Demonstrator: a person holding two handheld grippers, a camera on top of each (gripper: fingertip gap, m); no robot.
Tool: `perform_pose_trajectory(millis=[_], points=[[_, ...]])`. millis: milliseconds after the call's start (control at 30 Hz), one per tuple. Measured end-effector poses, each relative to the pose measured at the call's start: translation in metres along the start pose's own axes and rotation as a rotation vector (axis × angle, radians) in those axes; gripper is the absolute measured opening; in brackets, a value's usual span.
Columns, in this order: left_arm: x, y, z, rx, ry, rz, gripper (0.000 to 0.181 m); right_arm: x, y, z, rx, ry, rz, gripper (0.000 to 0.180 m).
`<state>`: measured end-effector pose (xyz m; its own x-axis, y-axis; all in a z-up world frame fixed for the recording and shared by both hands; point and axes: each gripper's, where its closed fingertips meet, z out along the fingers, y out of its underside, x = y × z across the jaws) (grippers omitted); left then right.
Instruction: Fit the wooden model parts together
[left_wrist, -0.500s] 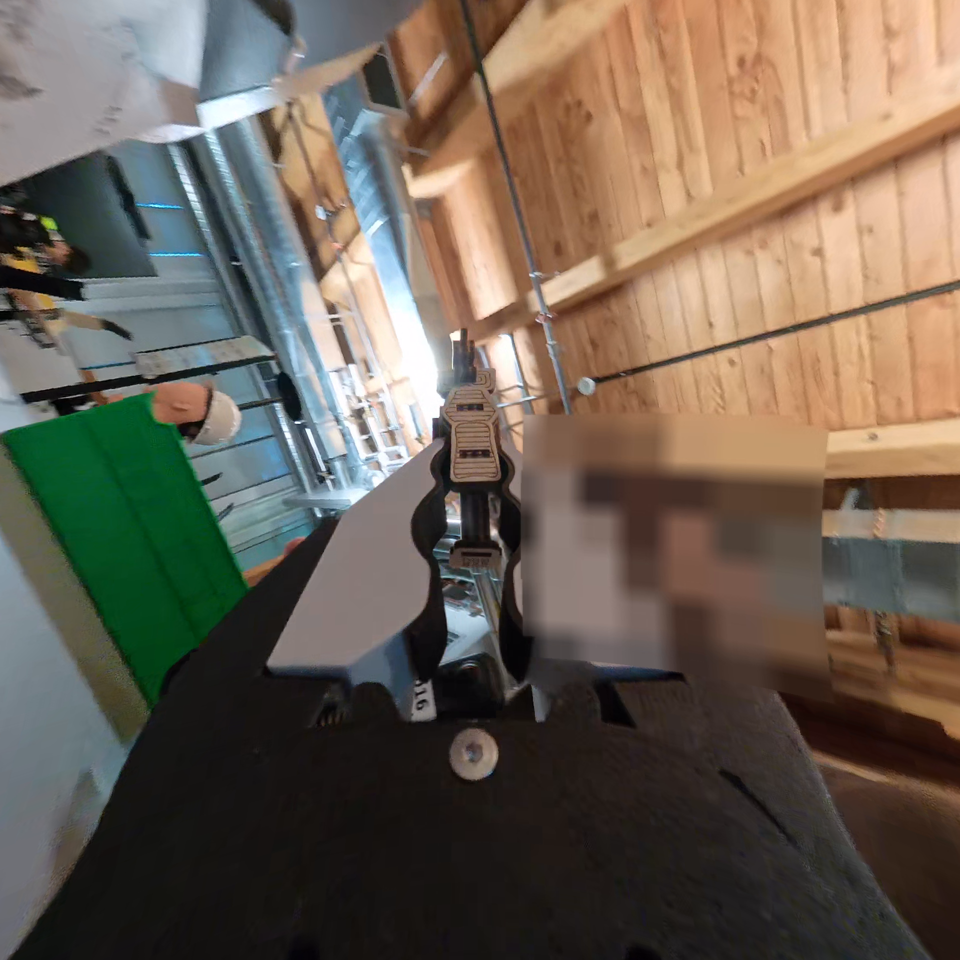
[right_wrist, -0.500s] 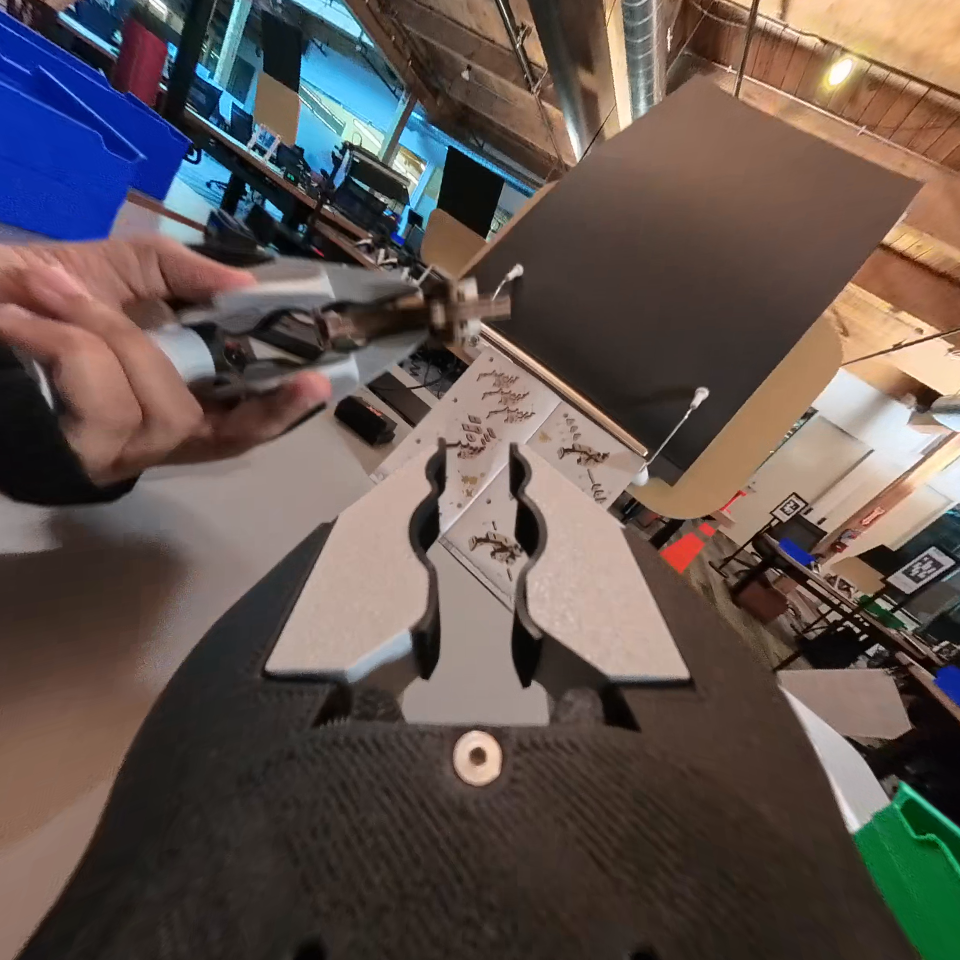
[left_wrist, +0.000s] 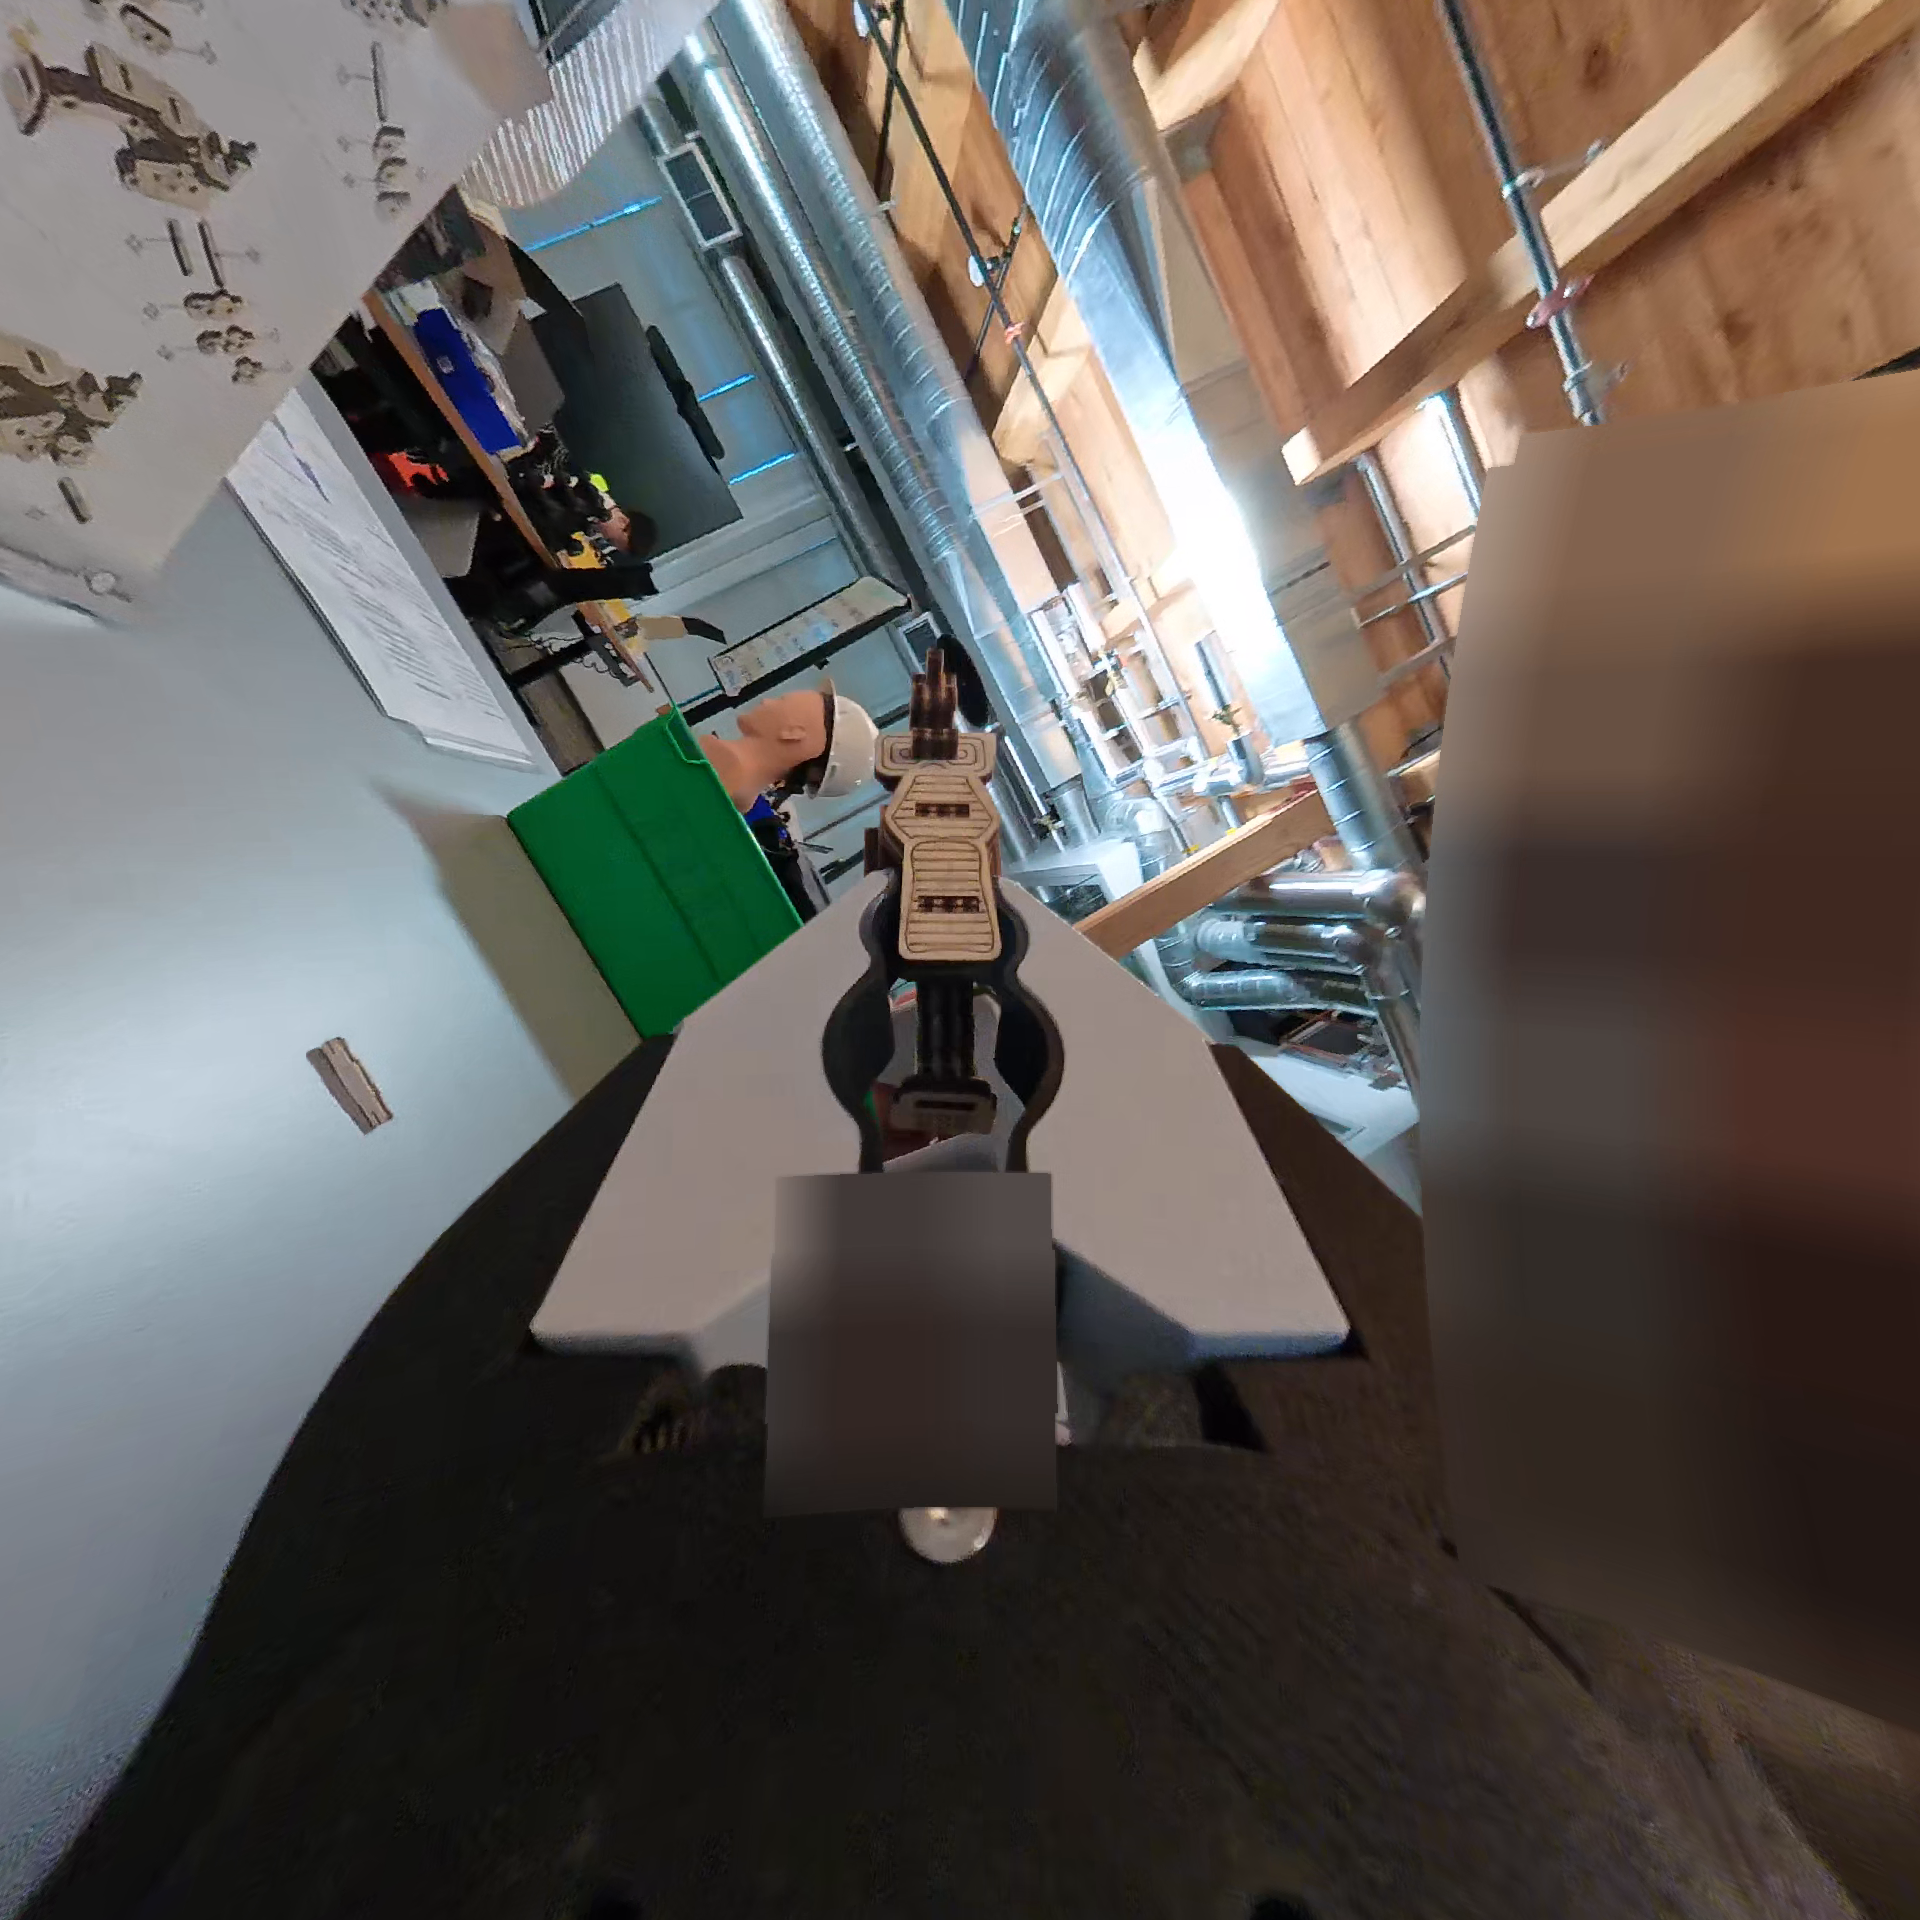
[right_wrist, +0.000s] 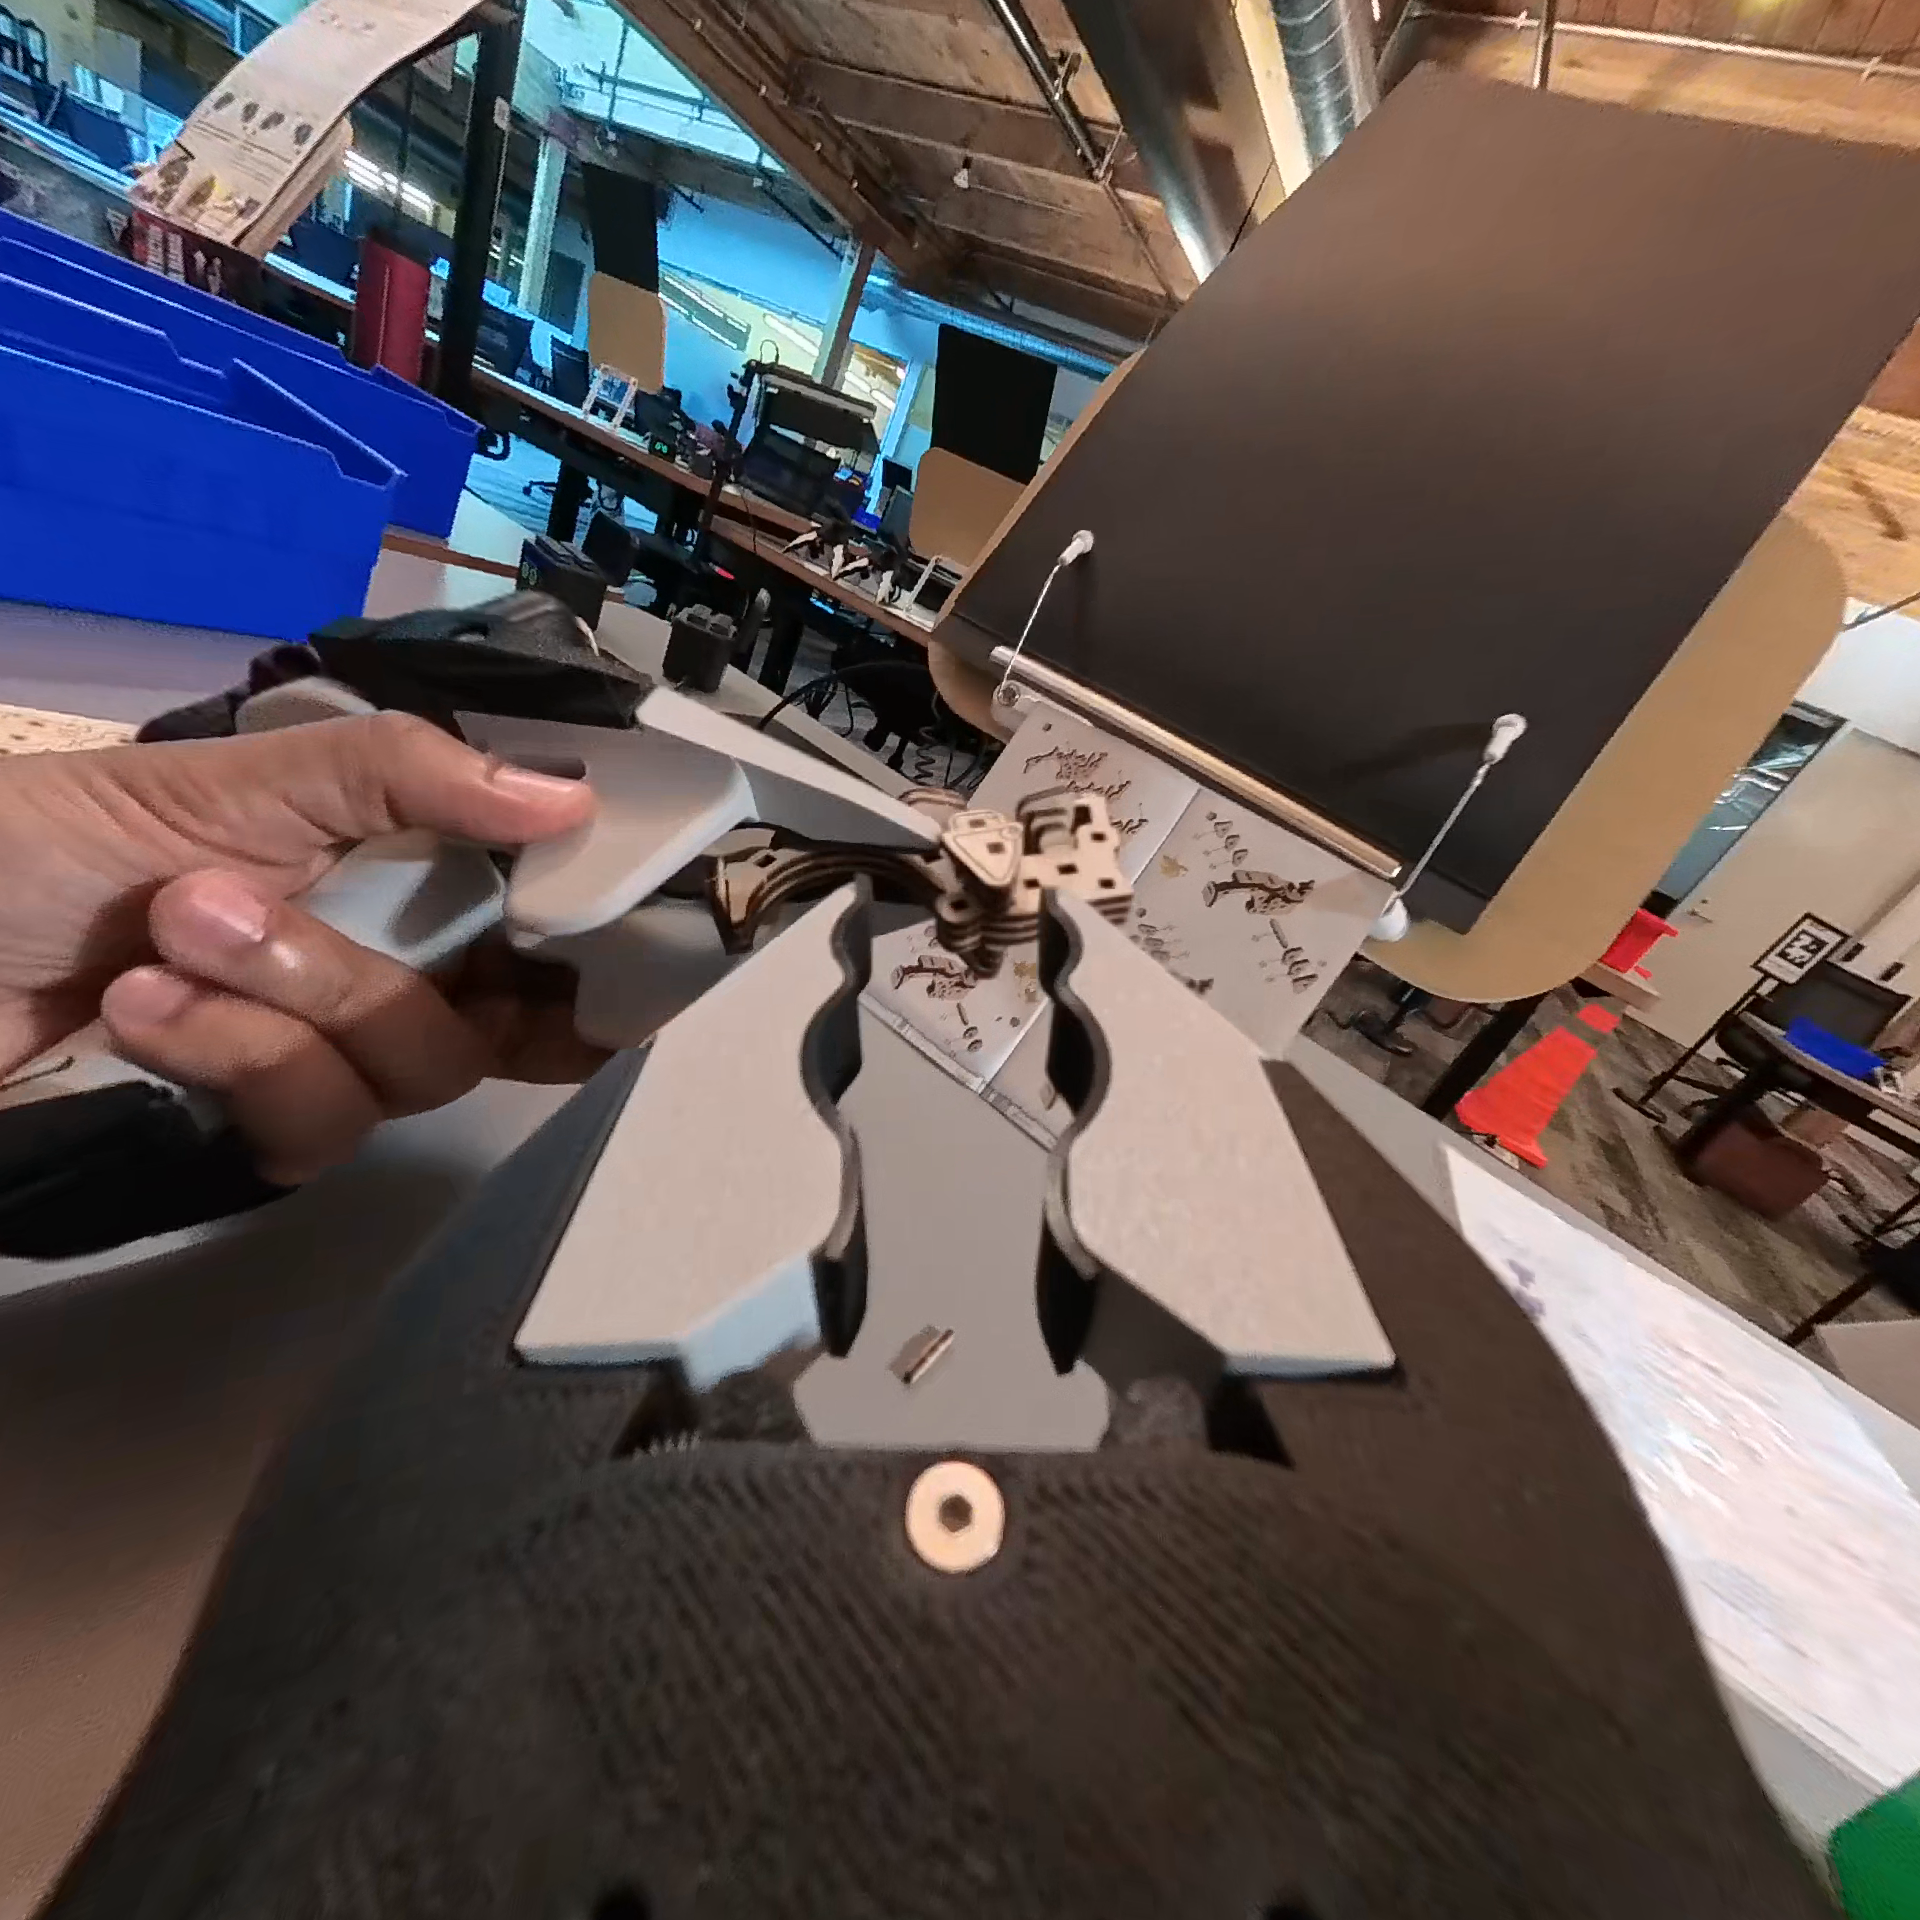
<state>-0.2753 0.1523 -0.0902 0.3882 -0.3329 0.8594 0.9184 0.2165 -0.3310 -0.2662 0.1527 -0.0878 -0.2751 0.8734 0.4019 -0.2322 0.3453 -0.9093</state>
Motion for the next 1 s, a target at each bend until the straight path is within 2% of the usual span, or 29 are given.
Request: perform_pose_trajectory(millis=[33,167,300,1000], points=[[0.0005,0.0016,0.0008,-0.004,-0.004,0.013,0.012,-0.0015,0.0012,0.0005,-0.003,-0.005,0.001,0.029],[0.0015,0.0024,0.001,-0.001,-0.009,0.034,0.012,-0.0013,0.0004,0.0011,0.002,0.003,0.01,0.024],[0.0012,0.003,0.0008,0.021,0.006,0.009,0.012,0.0062,-0.0003,0.0012,0.003,0.035,0.075,0.008],[0.0015,0.0049,-0.0012,0.147,-0.06,0.073,0.012,0.0057,0.002,0.0008,-0.036,0.082,0.178,0.007]])
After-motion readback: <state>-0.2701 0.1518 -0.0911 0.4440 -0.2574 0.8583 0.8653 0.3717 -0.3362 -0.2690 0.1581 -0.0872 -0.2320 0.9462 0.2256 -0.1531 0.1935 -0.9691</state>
